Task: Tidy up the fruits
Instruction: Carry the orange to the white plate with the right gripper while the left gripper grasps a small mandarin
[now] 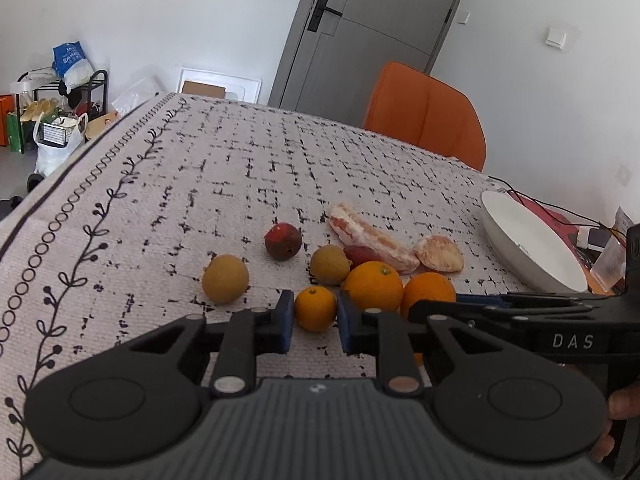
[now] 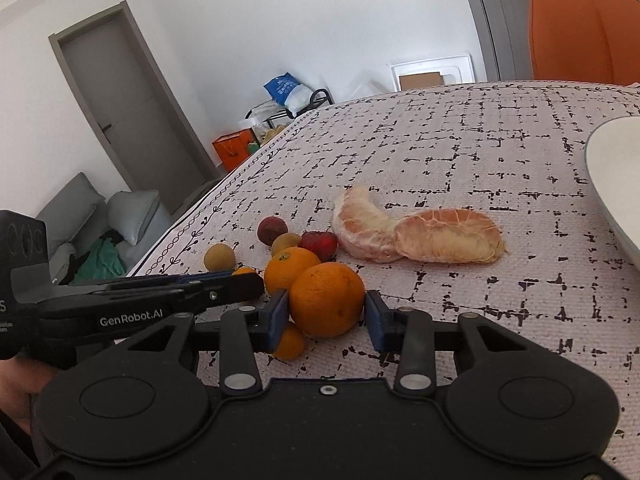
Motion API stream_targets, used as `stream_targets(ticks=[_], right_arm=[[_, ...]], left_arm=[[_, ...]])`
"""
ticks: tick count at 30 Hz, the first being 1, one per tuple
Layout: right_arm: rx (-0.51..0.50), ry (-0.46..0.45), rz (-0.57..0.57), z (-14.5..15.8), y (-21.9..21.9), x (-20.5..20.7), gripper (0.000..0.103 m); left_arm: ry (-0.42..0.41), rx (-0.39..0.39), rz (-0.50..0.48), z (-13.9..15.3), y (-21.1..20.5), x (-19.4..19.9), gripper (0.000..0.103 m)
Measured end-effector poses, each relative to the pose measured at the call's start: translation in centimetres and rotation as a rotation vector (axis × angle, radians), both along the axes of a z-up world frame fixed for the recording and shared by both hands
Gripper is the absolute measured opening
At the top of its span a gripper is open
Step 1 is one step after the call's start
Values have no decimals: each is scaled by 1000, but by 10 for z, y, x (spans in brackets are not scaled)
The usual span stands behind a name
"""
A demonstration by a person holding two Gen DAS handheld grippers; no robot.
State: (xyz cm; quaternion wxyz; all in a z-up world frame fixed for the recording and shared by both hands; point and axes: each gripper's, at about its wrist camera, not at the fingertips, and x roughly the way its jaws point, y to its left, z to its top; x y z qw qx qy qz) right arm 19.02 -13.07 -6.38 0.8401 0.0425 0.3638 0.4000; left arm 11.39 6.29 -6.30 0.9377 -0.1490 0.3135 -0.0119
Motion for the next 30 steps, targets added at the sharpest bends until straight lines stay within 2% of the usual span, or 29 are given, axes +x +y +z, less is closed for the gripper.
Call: stream_targets(ticks=[9,30], right_arm=[[52,-28,-49,12,-29,1,38],[92,-91,-253,22,-113,-1,38]], left_arm=[[-44,41,-17,20,-17,4,21],[-73,88,-150,34,-94,34,21]])
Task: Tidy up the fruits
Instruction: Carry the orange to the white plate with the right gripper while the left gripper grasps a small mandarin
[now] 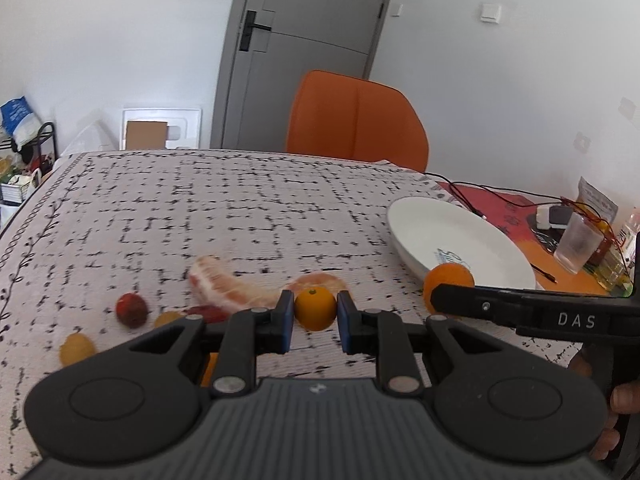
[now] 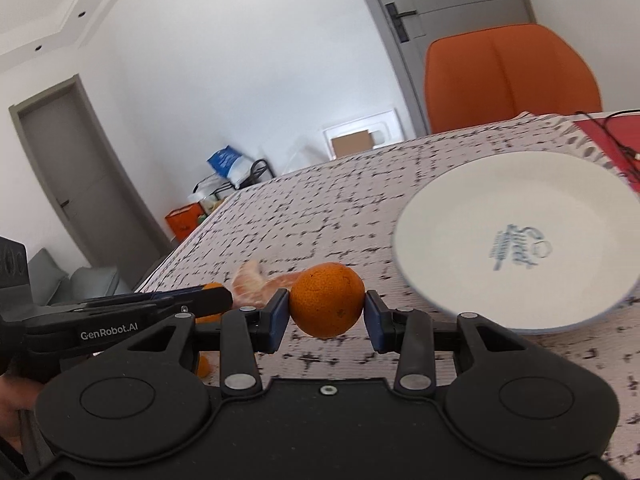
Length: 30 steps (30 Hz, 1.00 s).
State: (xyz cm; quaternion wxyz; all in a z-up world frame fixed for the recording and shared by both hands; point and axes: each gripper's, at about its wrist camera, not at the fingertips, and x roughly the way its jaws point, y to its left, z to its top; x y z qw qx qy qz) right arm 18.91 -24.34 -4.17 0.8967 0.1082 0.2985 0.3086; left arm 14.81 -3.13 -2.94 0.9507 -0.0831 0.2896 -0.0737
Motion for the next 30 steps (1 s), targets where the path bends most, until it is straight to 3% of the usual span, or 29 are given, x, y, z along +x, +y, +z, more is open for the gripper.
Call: stream_targets(ticks=[19,30], right_arm=[[42,-18,-153,-4,-72,7,38],[33,-11,-224,-10,-91,13,39]], left_arm=[[-7,42,-106,5,-60,22,21],[-21,58,-157,9,-84,41,21]])
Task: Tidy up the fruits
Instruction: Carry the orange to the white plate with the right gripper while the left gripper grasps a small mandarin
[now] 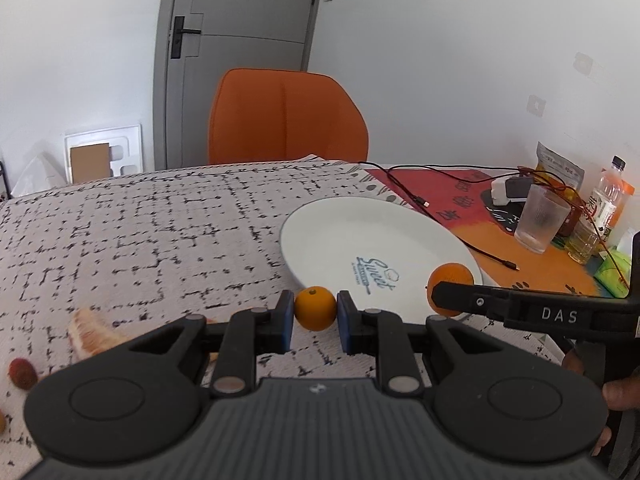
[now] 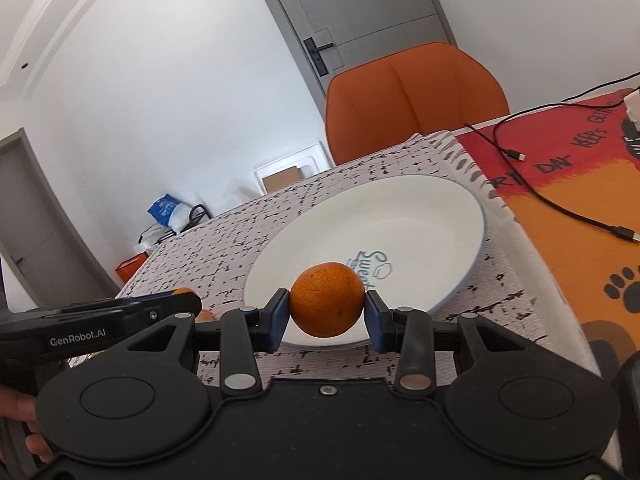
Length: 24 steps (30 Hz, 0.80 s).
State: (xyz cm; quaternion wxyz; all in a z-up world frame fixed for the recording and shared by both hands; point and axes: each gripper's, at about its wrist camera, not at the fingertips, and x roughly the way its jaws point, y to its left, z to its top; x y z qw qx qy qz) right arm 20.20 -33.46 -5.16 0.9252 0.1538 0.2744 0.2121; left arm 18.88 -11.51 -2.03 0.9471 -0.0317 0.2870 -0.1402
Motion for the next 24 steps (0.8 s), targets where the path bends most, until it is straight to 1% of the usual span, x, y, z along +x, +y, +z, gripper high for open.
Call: stream_targets(ticks=[4,10,18,20,22,24], right_arm=[[-12,-17,-27,2,-4,-3,42],[-16,-53,-43,8,-10,-11,42],[-12,-51,-76,8,-23,-20,42],[-11,-48,-83,8,-25,-21,42],[-9,-46,-88,8,-27,-22,42],[-7,-46,-88,7,-27,-22,42]], left_arm=[[4,-4,-15,-1,-7,8,21],[-1,4,-59,0,-23,15,21],[-11,8,-105,3,-45,23,21],[-6,6,-105,4,-47,25,22],[-7,6,-93,6,-47,25,25],[4,4,-90,6,-44,24,25]])
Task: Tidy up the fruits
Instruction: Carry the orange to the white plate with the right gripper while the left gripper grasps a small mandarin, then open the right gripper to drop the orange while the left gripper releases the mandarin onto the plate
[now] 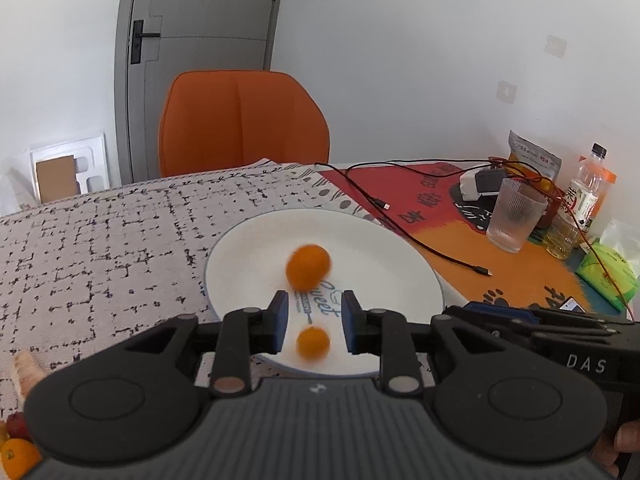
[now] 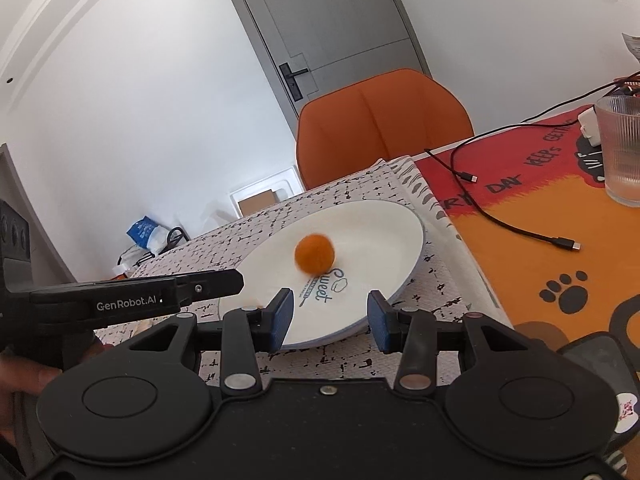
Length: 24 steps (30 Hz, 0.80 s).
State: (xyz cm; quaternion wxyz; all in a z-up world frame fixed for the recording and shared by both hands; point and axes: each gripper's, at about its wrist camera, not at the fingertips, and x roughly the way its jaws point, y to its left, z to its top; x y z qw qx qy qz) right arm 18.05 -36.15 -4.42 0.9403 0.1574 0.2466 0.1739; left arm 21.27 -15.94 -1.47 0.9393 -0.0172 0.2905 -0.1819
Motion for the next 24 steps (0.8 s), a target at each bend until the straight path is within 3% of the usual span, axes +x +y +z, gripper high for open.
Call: stream_targets(ticks=[3,7,10,18,20,24], right_arm=[[2,-1,3,0,2,1,42],[1,-4,15,-1,8,1,44],[1,1,20,-3,13,2,46],[2,-2,39,-5,28,1,64],[4,-3,40,-5,32,1,74],[4,-17,44,-5,39,-1,85]], left_arm=[[7,12,17,0,5,-2,30],[-7,36,71,0,19,-11,49],[-12,32,103,0,33,-17,55],[-24,43,208,0,68,-31,70],[-27,47,228,1,75,-35,73],[-32,47,263,2,87,-43,78]])
